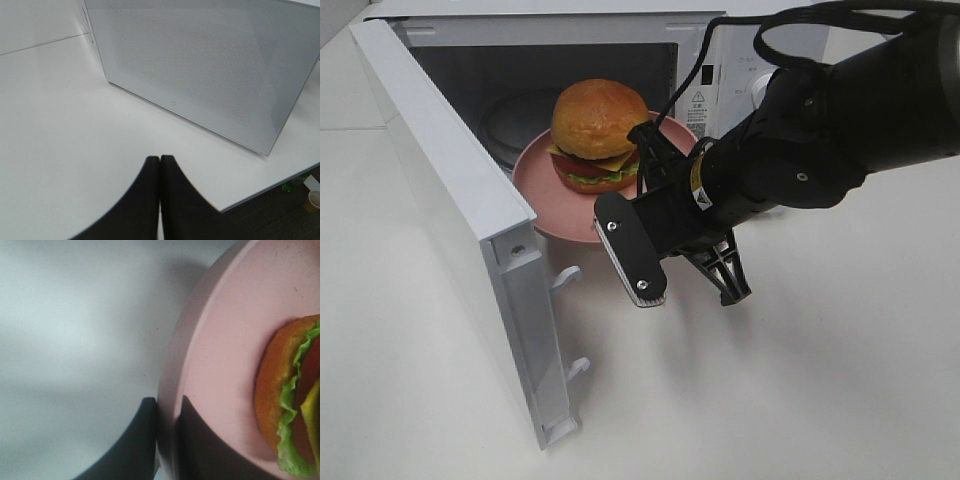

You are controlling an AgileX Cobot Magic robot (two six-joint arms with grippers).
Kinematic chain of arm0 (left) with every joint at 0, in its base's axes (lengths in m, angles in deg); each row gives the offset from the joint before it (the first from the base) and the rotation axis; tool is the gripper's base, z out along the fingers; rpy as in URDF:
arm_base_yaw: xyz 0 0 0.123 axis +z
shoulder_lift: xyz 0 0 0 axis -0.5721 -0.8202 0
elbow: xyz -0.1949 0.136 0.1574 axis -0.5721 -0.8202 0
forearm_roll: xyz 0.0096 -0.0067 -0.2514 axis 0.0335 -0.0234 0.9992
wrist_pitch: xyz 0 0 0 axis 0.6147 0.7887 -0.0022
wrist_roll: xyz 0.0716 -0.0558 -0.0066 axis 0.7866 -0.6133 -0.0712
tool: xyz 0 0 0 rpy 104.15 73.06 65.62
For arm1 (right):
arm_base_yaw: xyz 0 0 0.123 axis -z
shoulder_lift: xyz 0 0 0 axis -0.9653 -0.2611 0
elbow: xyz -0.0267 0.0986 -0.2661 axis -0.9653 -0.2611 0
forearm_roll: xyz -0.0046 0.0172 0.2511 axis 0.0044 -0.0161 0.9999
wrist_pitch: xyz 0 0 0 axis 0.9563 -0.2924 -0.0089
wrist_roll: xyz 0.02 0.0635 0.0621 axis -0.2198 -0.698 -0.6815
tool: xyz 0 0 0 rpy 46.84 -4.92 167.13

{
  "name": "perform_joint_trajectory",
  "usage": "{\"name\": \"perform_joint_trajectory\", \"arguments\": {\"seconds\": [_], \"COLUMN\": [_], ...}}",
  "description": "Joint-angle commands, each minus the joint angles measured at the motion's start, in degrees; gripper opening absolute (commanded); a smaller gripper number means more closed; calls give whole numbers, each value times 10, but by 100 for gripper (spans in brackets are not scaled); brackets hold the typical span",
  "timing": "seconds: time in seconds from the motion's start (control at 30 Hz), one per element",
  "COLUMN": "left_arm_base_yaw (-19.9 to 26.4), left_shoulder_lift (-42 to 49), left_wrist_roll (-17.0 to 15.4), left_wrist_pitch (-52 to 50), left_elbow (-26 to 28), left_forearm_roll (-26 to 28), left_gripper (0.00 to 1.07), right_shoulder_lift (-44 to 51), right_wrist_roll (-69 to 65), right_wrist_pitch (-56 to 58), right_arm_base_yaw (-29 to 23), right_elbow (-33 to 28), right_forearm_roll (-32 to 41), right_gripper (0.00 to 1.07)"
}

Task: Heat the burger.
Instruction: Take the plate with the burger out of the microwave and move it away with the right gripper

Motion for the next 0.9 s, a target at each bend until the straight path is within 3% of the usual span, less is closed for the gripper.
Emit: {"name": "perform_joint_trajectory", "arguments": {"seconds": [0.03, 0.67, 0.9], "left_arm_base_yaw": [0, 0, 0], "left_shoulder_lift": [13, 13, 13], "left_wrist_roll": [1, 1, 1], "left_wrist_pitch": [0, 0, 0], "left_elbow": [-1, -1, -1], "left_forearm_roll": [1, 1, 1], "left_gripper": [0, 0, 0], "right_shoulder_lift": [23, 103, 152], "right_wrist_roll": [-11, -20, -34], "right_wrist_pitch": [2, 9, 14], "right_arm_base_yaw": [3, 9, 9], "right_elbow": [5, -108, -182], "right_forearm_roll": [-11, -41, -43], "right_gripper": [0, 0, 0]}}
